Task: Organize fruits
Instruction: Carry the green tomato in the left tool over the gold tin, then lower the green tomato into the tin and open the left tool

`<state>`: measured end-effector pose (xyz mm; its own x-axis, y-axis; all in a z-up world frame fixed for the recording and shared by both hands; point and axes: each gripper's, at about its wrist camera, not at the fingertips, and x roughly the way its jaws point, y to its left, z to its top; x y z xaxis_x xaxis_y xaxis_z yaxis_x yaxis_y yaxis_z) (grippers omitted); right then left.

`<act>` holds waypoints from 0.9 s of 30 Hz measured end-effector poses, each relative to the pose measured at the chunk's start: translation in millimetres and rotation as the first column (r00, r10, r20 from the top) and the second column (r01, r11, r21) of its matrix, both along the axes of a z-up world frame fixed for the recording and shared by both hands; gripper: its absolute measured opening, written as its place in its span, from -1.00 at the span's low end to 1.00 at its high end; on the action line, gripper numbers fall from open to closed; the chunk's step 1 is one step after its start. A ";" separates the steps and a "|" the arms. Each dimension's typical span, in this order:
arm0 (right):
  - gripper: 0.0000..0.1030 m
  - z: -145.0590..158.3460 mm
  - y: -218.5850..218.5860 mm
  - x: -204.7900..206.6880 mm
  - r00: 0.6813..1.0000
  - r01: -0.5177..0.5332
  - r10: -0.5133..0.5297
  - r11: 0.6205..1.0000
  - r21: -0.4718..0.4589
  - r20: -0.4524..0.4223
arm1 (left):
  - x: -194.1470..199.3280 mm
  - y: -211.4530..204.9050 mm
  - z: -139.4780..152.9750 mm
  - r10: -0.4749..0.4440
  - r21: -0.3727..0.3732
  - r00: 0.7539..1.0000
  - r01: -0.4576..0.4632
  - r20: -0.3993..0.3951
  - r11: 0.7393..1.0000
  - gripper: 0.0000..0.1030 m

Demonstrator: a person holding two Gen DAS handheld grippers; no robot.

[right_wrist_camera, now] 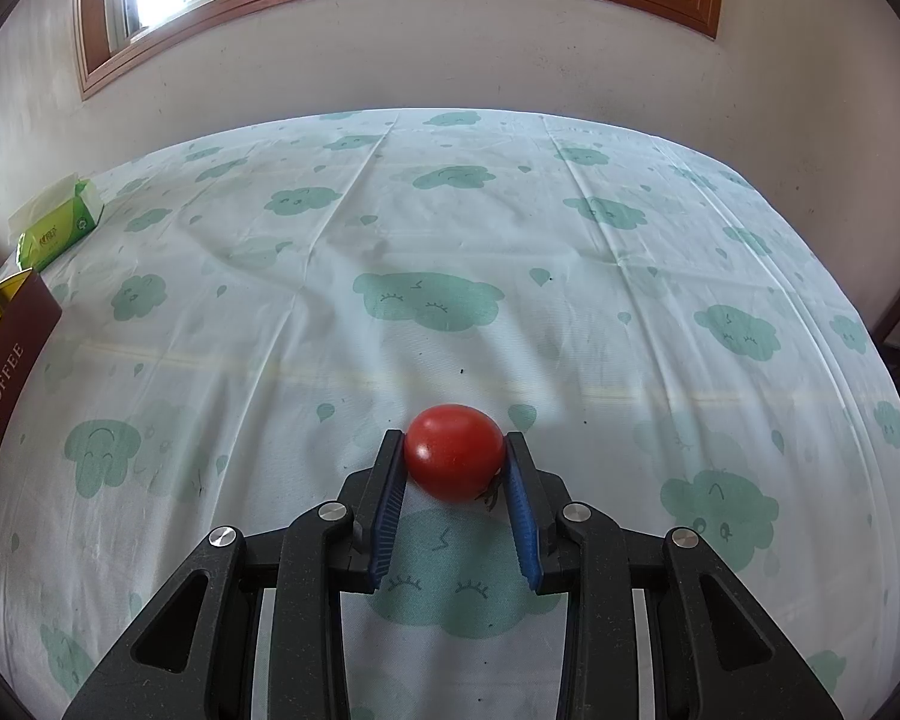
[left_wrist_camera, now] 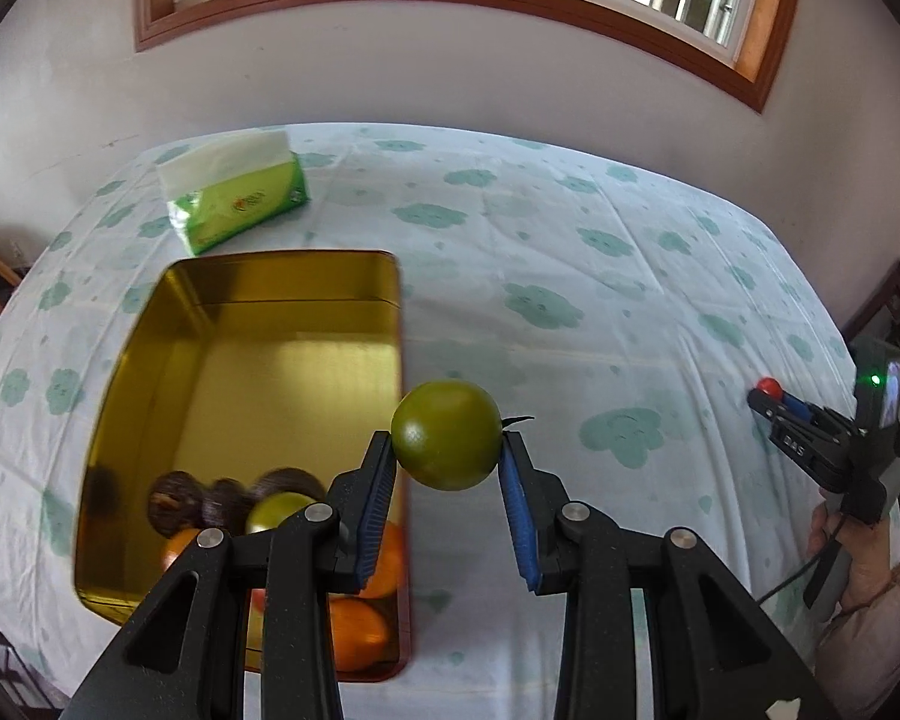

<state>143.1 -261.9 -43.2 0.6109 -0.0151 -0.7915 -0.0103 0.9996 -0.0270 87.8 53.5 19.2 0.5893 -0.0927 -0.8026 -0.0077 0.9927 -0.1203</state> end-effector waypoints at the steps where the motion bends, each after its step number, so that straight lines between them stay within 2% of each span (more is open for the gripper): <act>1: -0.35 0.0 0.0 0.0 1.000 0.000 0.000 1.000 0.000 0.000 | 1.9 8.8 0.7 0.020 0.006 1.000 -0.020 0.001 1.000 -0.39; 9: -0.35 0.4 -0.5 0.1 1.000 0.000 0.000 1.000 -0.001 0.000 | 21.2 66.6 -8.1 0.116 0.064 0.993 -0.115 -0.005 0.991 -0.39; 14: -0.35 0.4 -1.3 -0.1 1.000 0.000 0.000 1.000 -0.002 0.000 | 33.5 92.0 -25.3 0.148 0.072 0.987 -0.144 -0.055 0.987 -0.39; 27: -0.35 0.1 0.0 -0.2 1.000 0.000 0.000 1.000 -0.004 0.000 | 41.7 103.7 -54.7 0.156 0.112 0.980 -0.142 -0.122 0.983 -0.39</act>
